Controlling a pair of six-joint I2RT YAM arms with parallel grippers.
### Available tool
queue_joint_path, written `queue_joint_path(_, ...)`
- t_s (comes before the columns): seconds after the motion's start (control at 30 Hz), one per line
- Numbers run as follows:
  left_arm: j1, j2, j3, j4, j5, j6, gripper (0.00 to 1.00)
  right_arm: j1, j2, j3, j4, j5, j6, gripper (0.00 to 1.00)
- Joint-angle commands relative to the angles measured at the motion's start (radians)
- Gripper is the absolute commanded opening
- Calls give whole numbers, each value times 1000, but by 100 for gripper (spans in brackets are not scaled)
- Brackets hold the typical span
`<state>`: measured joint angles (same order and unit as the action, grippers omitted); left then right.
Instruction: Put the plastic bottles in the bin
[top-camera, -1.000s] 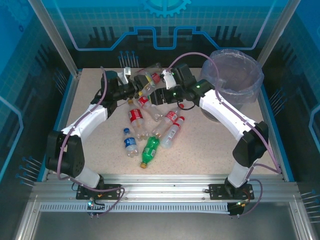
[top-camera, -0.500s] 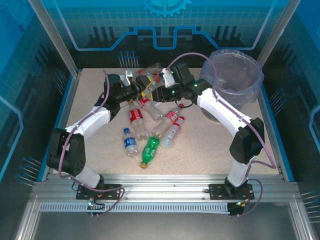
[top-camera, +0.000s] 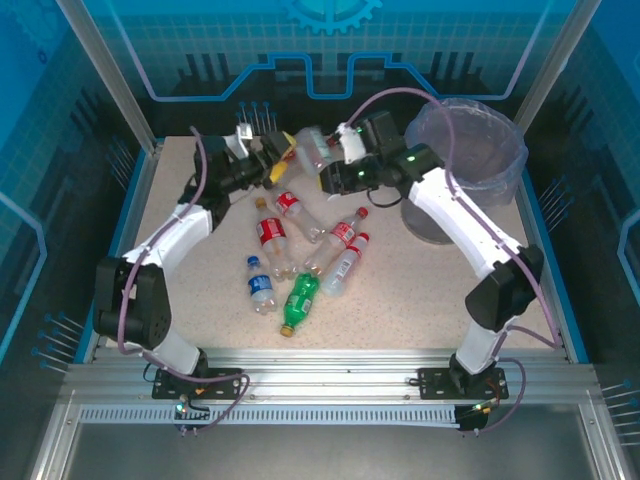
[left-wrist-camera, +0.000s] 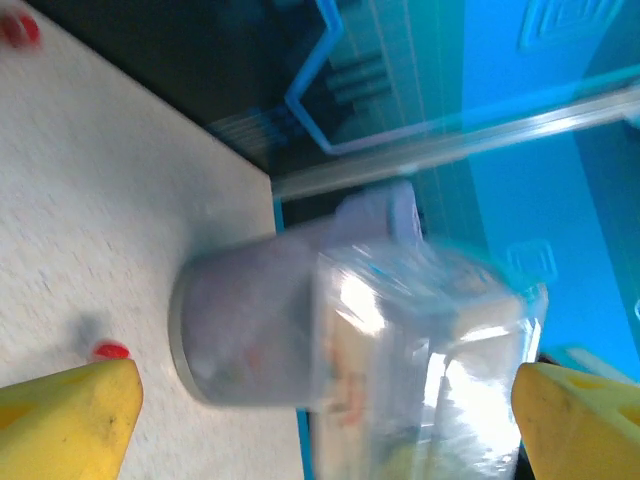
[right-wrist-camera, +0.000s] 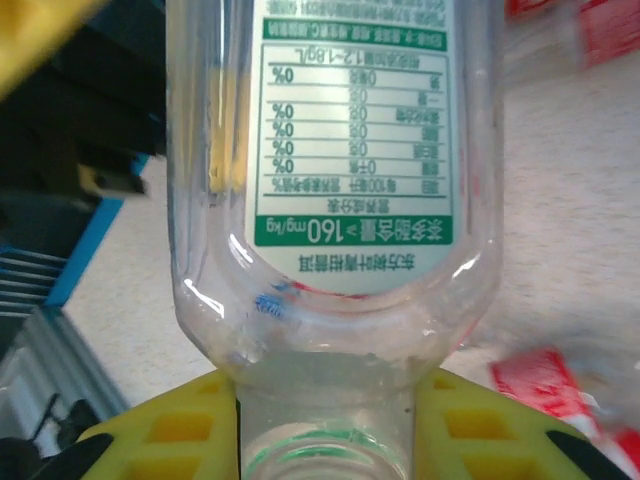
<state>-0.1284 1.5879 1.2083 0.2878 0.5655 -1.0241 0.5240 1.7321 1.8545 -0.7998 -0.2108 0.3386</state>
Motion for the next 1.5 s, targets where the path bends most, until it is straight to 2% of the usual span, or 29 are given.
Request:
queue_joint_path(0.0, 54, 67, 181, -300, -70, 279, 94, -90, -139, 109, -155, 170, -102, 28)
queue_joint_path(0.1, 55, 179, 350, -471, -131, 451, 93, -173, -187, 138, -209, 233, -134, 28)
queue_joint_path(0.23, 55, 341, 541, -577, -202, 606, 92, -299, -213, 178, -263, 309, -184, 27)
queue_joint_path(0.43, 56, 578, 814, -702, -294, 762, 91, -451, -174, 186, -280, 361, -239, 27)
queue_joint_path(0.57, 67, 695, 959, -729, -309, 842, 91, -485, -118, 180, -257, 390, -250, 27)
queue_joint_path(0.7, 75, 829, 1153, -801, -354, 870, 89, -496, -68, 169, -244, 439, -262, 27)
queue_joint_path(0.9, 82, 915, 1219, -742, -414, 897, 88, -503, -29, 106, -238, 467, -282, 26)
queue_joint_path(1.2, 85, 1060, 1353, -737, -388, 878, 88, -541, -19, 7, -235, 428, -286, 28)
queue_joint_path(1.37, 85, 1103, 1376, -743, -349, 881, 89, -558, -30, -30, -234, 377, -278, 34)
queue_joint_path(1.47, 85, 1118, 1378, -756, -345, 892, 90, -566, -39, -39, -237, 361, -272, 43)
